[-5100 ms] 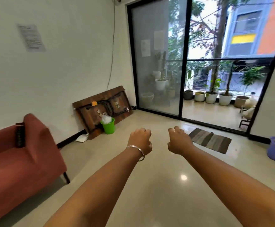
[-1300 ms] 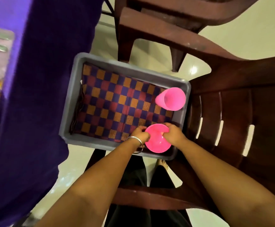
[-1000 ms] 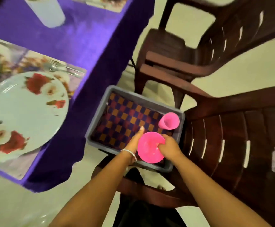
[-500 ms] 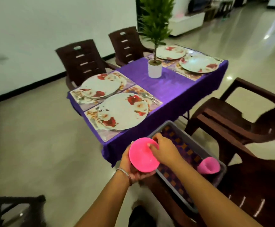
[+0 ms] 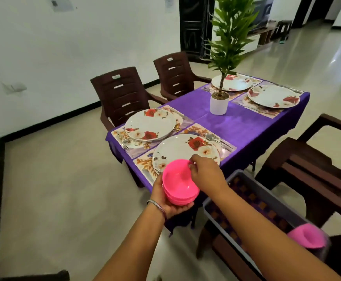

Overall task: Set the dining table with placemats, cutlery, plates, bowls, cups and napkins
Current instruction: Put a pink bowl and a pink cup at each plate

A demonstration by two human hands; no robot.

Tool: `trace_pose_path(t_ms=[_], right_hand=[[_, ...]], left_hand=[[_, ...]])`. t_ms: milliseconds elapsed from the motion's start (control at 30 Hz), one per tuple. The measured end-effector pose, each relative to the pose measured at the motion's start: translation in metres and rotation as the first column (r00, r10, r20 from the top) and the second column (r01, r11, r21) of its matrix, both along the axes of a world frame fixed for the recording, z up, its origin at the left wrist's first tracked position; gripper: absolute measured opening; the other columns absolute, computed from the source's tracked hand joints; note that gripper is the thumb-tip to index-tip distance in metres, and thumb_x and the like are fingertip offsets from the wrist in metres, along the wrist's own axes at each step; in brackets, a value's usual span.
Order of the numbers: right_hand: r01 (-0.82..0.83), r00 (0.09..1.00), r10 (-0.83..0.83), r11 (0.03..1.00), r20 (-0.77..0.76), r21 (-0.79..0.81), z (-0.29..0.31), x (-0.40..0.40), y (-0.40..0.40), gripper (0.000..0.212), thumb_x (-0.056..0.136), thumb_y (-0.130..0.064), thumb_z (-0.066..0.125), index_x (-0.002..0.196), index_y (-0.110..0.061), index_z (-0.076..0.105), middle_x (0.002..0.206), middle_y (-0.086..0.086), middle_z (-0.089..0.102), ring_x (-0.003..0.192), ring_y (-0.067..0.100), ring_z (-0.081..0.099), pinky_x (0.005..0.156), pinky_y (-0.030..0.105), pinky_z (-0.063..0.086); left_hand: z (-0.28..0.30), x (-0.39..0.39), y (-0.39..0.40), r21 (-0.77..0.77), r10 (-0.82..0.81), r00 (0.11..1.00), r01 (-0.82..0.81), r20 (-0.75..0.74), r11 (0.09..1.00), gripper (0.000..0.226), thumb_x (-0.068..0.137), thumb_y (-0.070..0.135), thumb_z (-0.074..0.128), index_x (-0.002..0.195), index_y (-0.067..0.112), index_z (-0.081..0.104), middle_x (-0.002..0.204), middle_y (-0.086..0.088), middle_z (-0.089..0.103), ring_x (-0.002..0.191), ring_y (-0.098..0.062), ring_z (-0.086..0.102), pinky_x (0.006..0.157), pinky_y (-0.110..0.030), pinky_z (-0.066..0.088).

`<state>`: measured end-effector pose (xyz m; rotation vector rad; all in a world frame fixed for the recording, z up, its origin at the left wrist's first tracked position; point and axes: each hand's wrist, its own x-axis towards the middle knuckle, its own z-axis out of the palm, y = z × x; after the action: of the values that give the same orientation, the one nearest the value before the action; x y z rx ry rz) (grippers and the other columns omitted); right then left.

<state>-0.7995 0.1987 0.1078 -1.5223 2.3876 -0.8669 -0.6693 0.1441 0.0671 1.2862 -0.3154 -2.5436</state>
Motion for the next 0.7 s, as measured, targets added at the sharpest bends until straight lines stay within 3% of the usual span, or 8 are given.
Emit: trace_pose_path(t_ms=[100, 233, 300, 400, 500, 633, 700], right_hand=[[0.097, 0.993, -0.094, 0.994, 0.068, -0.041, 0.003, 0.006, -0.04, 0.022, 0.095, -0.016, 0.047, 0.11, -0.008, 0.061, 0.095, 0.014, 0.068, 0.085, 0.033, 0.062, 0.062, 0.032, 0.042], [0.287, 0.923, -0.251, 0.954, 0.292, -0.086, 0.005, -0.005, -0.079, 0.021, 0.092, -0.01, 0.049, 0.108, -0.003, 0.062, 0.092, 0.015, 0.066, 0.086, 0.034, 0.061, 0.067, 0.033, 0.044], [0.401, 0.834, -0.331, 0.913, 0.441, -0.072, 0.004, -0.018, -0.091, 0.022, 0.088, -0.006, 0.047, 0.105, -0.003, 0.061, 0.089, 0.015, 0.063, 0.079, 0.034, 0.062, 0.061, 0.037, 0.053], [0.529, 0.656, -0.418, 0.849, 0.629, 0.012, -0.003, -0.041, -0.106, 0.033, 0.082, -0.001, 0.04, 0.109, -0.009, 0.058, 0.084, 0.016, 0.062, 0.058, 0.028, 0.061, 0.036, 0.02, 0.042], [0.574, 0.531, -0.483, 0.81, 0.696, 0.123, -0.016, -0.064, -0.12, 0.029, 0.085, -0.004, 0.04, 0.107, -0.016, 0.053, 0.08, 0.013, 0.064, 0.059, 0.025, 0.065, 0.044, 0.023, 0.043], [0.598, 0.423, -0.567, 0.761, 0.707, 0.252, -0.051, -0.094, -0.143, 0.027, 0.089, -0.007, 0.042, 0.114, -0.005, 0.049, 0.084, 0.02, 0.066, 0.063, 0.028, 0.066, 0.05, 0.032, 0.05], [0.601, 0.406, -0.603, 0.742, 0.687, 0.296, -0.068, -0.105, -0.154, 0.033, 0.089, -0.008, 0.043, 0.119, 0.003, 0.05, 0.08, 0.022, 0.065, 0.064, 0.031, 0.067, 0.06, 0.043, 0.058]], left_hand=[[0.005, 0.01, -0.043, -0.029, -0.016, 1.0, 0.016, 0.003, 0.999, 0.072, 0.071, 0.067, 0.059, 0.112, 0.008, 0.056, 0.109, -0.024, 0.06, 0.101, -0.043, 0.056, 0.086, -0.049, 0.049], [0.001, 0.021, -0.093, -0.035, -0.066, 0.998, 0.065, -0.024, 0.997, 0.08, 0.066, 0.065, 0.065, 0.126, 0.013, 0.053, 0.126, -0.024, 0.057, 0.114, -0.044, 0.055, 0.094, -0.049, 0.044], [0.0, 0.024, -0.112, -0.021, -0.062, 0.998, 0.061, -0.026, 0.998, 0.078, 0.067, 0.065, 0.064, 0.123, 0.013, 0.054, 0.123, -0.024, 0.057, 0.106, -0.046, 0.058, 0.092, -0.049, 0.044], [-0.005, 0.027, -0.137, -0.018, -0.037, 0.999, 0.036, -0.02, 0.999, 0.07, 0.07, 0.066, 0.061, 0.117, 0.013, 0.056, 0.115, -0.023, 0.057, 0.098, -0.045, 0.057, 0.086, -0.051, 0.048], [-0.013, 0.023, -0.154, 0.017, -0.005, 1.0, 0.006, -0.012, 1.0, 0.073, 0.069, 0.066, 0.064, 0.12, 0.015, 0.054, 0.117, -0.023, 0.057, 0.102, -0.044, 0.056, 0.078, -0.057, 0.052], [-0.023, 0.016, -0.172, 0.05, 0.01, 1.0, -0.01, 0.009, 0.999, 0.077, 0.068, 0.066, 0.065, 0.126, 0.017, 0.053, 0.12, -0.022, 0.056, 0.105, -0.045, 0.056, 0.075, -0.056, 0.053], [-0.027, 0.013, -0.183, 0.054, 0.015, 1.0, -0.015, 0.005, 0.998, 0.075, 0.069, 0.066, 0.064, 0.125, 0.017, 0.053, 0.121, -0.023, 0.056, 0.102, -0.046, 0.057, 0.075, -0.056, 0.052]])
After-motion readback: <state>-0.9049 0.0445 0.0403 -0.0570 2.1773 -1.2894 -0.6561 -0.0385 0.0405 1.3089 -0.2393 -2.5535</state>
